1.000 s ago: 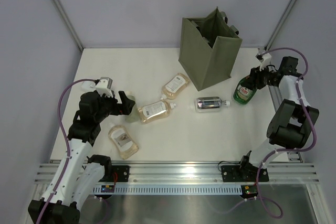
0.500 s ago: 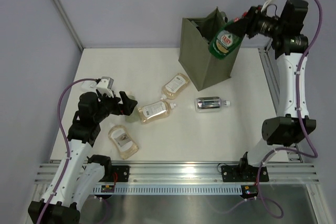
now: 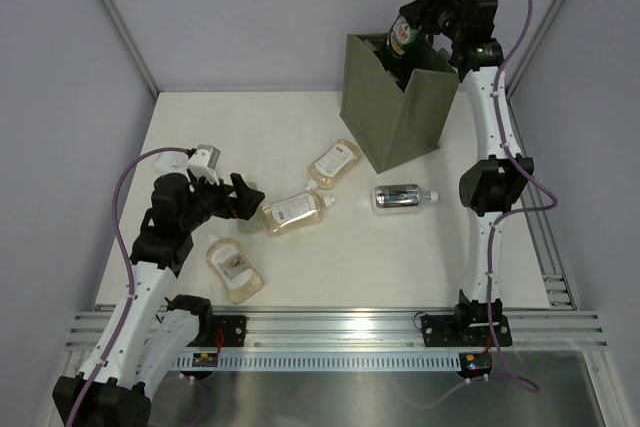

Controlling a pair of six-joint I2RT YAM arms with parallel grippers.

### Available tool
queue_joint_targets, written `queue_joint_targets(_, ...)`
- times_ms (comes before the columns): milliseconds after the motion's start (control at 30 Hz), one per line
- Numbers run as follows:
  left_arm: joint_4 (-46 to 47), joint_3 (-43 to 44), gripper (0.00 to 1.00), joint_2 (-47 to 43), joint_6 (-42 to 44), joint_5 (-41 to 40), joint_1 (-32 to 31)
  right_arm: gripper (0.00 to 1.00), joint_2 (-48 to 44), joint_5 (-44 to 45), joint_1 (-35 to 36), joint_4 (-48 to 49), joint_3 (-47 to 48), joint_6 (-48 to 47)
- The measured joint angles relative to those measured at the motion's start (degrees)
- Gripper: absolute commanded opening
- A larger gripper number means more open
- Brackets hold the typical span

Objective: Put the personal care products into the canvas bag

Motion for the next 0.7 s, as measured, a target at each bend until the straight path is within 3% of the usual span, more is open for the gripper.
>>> queue_joint_targets(133, -0.11, 0.0, 0.99, 1.4, 0.0, 0.07, 0.0, 0.0, 1.97, 2.75, 1.44, 0.52, -7.56, -4.46)
queue_joint_targets(200, -0.11, 0.0, 0.99, 1.68, 0.0, 0.22, 0.0, 0.0, -0.59, 2.71, 1.46, 2.19, -18.29, -8.33)
queue_joint_targets(367, 0.2, 0.0, 0.99, 1.9, -0.15, 1.73, -0.07, 0.0, -5.33, 2.05, 0.61, -0.98, -31.65, -18.45)
queue_joint_targets(400, 0.5, 0.0, 0.99, 2.21, -0.31, 2.05, -0.17, 0.05, -6.27, 1.97, 0.42, -2.36, -32.76, -20.61)
queue_joint_targets(467, 1.18, 0.0, 0.99, 3.43, -0.98, 2.25, -0.92, 0.19, -7.89, 1.57, 0.11, -4.98, -33.77, -24.02)
queue_joint_targets(500, 1.55, 0.0, 0.99, 4.39, -1.42, 2.19, -1.79, 0.38, -8.57, 1.31, 0.0, -6.36, -33.77, -25.62)
queue_joint_targets(567, 1.97, 0.2, 0.99, 7.15, -1.75, 1.29, -5.2, 0.54, -9.62, 0.81, -0.26, -8.66, -33.48, -28.11)
queue_joint_targets(600, 1.62, 0.61, 0.99, 8.55, -1.79, 0.55, -7.19, 0.77, -9.81, 0.17, -0.39, -10.08, -32.89, -29.05)
queue_joint_targets(700, 0.79, 4.59, 0.99, 15.43, -1.46, -2.86, -13.66, 0.99, -9.81, -2.62, -0.66, -15.52, -29.16, -30.18)
